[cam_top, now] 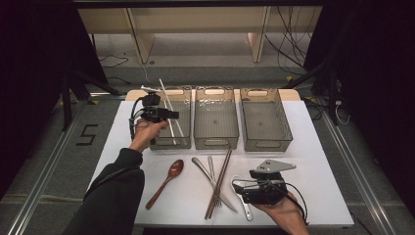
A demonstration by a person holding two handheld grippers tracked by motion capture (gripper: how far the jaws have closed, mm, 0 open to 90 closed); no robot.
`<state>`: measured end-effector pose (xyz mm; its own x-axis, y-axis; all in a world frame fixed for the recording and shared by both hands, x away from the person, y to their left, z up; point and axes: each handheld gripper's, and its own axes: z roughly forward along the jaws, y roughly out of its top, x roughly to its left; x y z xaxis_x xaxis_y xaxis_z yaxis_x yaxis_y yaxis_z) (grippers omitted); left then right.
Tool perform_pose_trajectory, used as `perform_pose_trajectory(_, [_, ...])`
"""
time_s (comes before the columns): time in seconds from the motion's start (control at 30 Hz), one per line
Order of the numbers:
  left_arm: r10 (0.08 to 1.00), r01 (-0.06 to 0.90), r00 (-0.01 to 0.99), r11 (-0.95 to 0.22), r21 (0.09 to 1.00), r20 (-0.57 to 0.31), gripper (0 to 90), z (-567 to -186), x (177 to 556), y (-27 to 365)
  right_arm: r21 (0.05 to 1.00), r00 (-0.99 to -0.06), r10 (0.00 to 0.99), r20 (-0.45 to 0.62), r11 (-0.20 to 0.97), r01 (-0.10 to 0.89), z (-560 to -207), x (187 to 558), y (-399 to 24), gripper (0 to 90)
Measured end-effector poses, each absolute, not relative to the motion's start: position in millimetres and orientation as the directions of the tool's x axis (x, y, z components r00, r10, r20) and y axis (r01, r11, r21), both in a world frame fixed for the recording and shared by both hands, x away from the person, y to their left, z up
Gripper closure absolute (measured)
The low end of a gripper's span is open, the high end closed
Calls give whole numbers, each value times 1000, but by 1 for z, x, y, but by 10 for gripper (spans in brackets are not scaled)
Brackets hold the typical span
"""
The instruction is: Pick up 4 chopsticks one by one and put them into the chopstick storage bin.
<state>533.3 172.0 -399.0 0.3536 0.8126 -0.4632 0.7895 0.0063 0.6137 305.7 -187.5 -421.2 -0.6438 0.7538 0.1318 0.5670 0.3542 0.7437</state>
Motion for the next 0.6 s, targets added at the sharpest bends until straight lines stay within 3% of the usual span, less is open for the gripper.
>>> perform_pose_trajectory(0.37, [830,805,341,-15,593,-442,812,-405,538,167,741,-646,752,134,357,569,-422,306,-187,264])
perform_pose_trajectory(0.6, [853,802,324,-18,596,-410,578,-402,541,164,741,-647,751,135,357,569,-422,306,-187,265])
